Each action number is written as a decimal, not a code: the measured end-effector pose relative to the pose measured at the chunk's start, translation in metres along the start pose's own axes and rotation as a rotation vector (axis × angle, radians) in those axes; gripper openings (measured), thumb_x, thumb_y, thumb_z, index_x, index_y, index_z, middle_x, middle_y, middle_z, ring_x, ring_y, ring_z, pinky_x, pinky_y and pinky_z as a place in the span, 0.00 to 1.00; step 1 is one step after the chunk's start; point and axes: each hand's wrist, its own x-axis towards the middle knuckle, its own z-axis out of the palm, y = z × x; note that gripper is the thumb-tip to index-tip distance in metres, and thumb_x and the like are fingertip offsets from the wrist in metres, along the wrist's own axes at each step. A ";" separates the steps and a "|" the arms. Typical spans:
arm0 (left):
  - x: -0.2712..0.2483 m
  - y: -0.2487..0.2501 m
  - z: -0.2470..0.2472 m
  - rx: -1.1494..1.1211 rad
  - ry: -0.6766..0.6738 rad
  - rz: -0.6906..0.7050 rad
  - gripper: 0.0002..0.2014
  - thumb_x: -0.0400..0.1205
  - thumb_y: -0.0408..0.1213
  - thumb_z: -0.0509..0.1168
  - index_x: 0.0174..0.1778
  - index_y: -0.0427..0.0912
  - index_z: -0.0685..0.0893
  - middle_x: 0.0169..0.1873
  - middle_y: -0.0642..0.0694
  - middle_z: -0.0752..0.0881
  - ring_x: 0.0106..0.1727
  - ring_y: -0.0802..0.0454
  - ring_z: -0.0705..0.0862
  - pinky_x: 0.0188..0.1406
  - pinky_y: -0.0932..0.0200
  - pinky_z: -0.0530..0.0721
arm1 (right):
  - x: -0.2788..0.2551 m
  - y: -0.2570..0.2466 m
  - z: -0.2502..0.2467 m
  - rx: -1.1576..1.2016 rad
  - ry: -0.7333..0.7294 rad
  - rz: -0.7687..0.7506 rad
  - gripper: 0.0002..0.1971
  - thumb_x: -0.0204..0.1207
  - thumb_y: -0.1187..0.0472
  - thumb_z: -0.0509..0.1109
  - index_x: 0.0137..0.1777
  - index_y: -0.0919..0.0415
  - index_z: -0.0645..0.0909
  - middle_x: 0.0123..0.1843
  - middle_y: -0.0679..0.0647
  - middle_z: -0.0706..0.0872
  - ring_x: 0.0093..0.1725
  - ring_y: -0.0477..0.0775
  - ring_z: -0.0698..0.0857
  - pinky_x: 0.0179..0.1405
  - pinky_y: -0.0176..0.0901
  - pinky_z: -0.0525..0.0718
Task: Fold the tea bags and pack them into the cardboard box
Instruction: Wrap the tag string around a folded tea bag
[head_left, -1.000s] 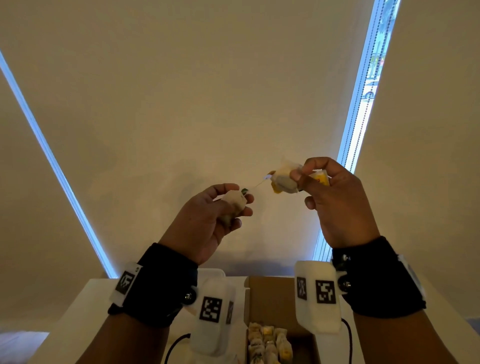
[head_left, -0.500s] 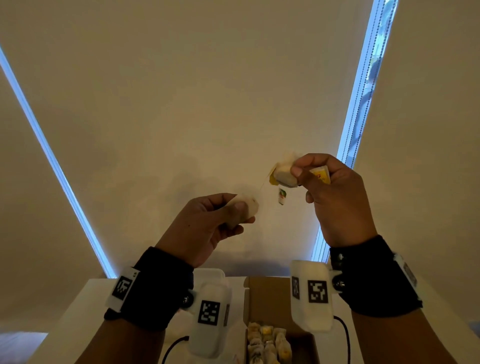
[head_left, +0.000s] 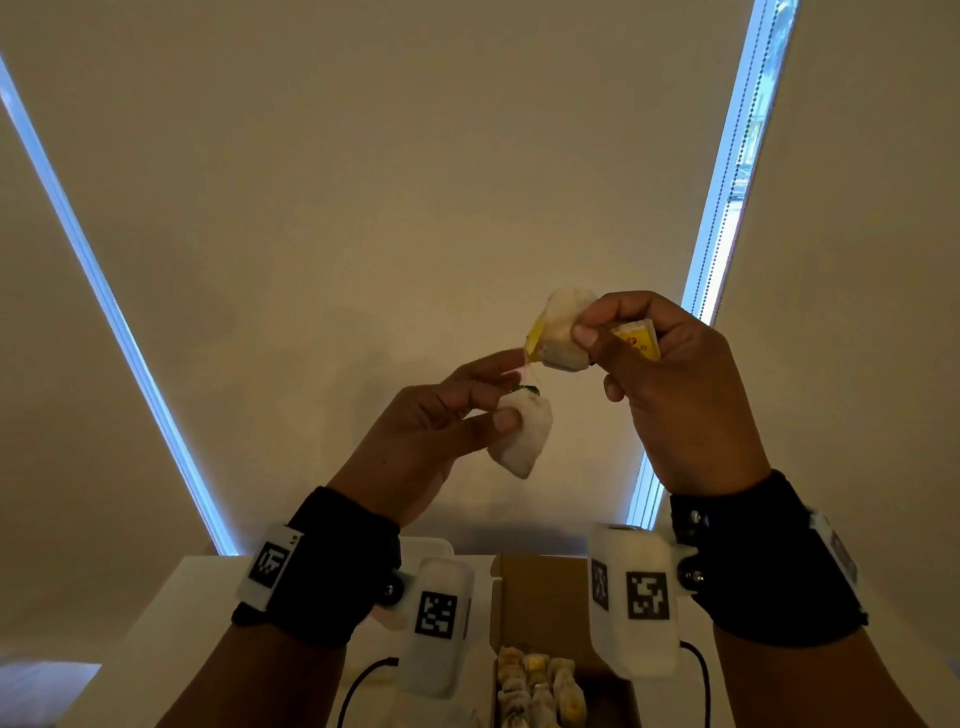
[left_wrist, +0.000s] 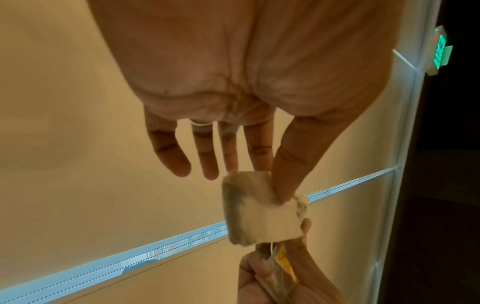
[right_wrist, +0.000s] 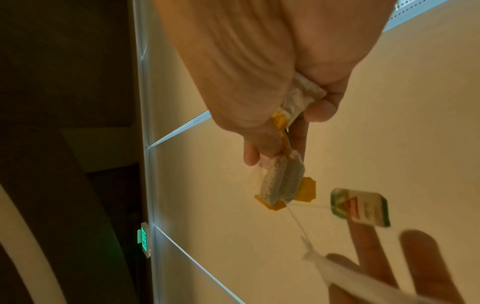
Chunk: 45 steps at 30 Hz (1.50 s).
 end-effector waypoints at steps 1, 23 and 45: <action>0.001 0.000 0.002 0.004 0.010 0.022 0.11 0.74 0.41 0.78 0.47 0.37 0.93 0.66 0.42 0.87 0.71 0.43 0.84 0.68 0.49 0.83 | 0.000 -0.002 0.000 0.007 -0.009 -0.008 0.07 0.79 0.67 0.75 0.45 0.53 0.88 0.42 0.44 0.90 0.33 0.46 0.80 0.29 0.36 0.79; 0.007 0.033 0.017 0.605 0.590 0.320 0.11 0.75 0.32 0.80 0.50 0.47 0.91 0.37 0.55 0.91 0.39 0.60 0.90 0.39 0.66 0.88 | -0.016 0.022 0.026 -0.314 -0.062 -0.133 0.15 0.77 0.66 0.76 0.48 0.41 0.90 0.48 0.34 0.91 0.50 0.35 0.89 0.51 0.27 0.84; 0.005 0.019 0.036 0.832 0.543 0.332 0.09 0.82 0.32 0.74 0.56 0.45 0.85 0.46 0.64 0.87 0.48 0.78 0.85 0.42 0.80 0.81 | -0.018 0.025 0.036 -0.105 -0.050 -0.027 0.15 0.83 0.63 0.71 0.47 0.36 0.86 0.37 0.32 0.90 0.35 0.33 0.85 0.37 0.25 0.80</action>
